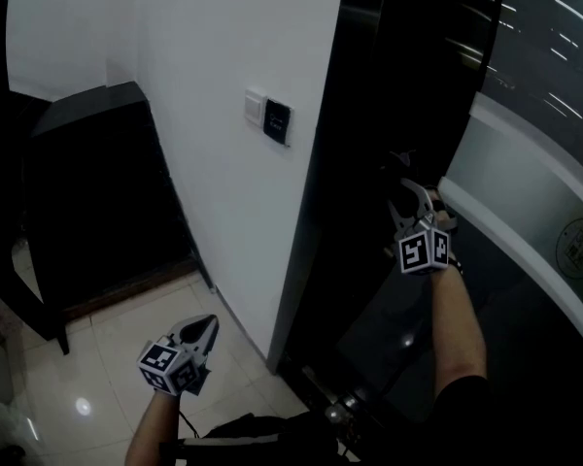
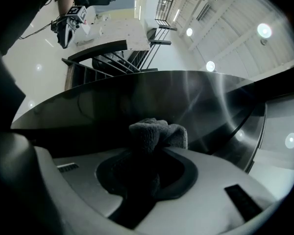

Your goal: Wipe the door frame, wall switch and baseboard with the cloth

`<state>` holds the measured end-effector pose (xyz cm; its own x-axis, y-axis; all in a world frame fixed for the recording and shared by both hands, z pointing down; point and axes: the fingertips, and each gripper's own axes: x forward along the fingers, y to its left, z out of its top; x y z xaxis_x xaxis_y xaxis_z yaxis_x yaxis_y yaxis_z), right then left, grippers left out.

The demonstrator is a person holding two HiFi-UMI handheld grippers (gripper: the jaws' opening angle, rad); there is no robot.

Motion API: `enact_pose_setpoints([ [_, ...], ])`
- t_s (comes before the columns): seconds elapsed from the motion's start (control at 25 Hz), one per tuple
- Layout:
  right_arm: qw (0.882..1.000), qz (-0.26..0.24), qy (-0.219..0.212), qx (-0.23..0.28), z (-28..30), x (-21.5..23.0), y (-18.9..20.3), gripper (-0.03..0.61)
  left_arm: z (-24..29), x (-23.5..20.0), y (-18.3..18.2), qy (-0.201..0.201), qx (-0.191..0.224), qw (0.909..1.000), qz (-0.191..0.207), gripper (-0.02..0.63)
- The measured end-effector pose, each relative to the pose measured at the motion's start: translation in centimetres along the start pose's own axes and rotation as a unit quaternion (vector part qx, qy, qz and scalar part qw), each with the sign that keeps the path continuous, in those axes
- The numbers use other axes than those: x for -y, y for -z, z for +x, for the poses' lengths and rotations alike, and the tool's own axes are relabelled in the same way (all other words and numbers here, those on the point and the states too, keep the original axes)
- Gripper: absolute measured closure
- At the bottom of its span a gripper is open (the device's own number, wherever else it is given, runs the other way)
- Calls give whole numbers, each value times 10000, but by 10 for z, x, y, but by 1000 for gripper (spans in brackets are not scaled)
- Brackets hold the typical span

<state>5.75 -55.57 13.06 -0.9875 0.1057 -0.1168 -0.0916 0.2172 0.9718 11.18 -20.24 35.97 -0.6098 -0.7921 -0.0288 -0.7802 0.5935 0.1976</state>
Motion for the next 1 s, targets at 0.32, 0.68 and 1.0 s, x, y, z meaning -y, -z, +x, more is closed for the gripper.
enact_pose_setpoints([
  [0.32, 9995, 199, -235, 26, -3, -37, 10, 494, 5, 1, 6, 7, -106, 9999, 4, 612],
  [0.68, 9975, 317, -630, -22, -12, -85, 19, 491, 11, 11, 12, 70, -295, 9995, 18, 612],
  [1.0, 9949, 435, -909, -77, -16, -125, 29, 489, 20, 15, 17, 93, -458, 9989, 15, 612],
])
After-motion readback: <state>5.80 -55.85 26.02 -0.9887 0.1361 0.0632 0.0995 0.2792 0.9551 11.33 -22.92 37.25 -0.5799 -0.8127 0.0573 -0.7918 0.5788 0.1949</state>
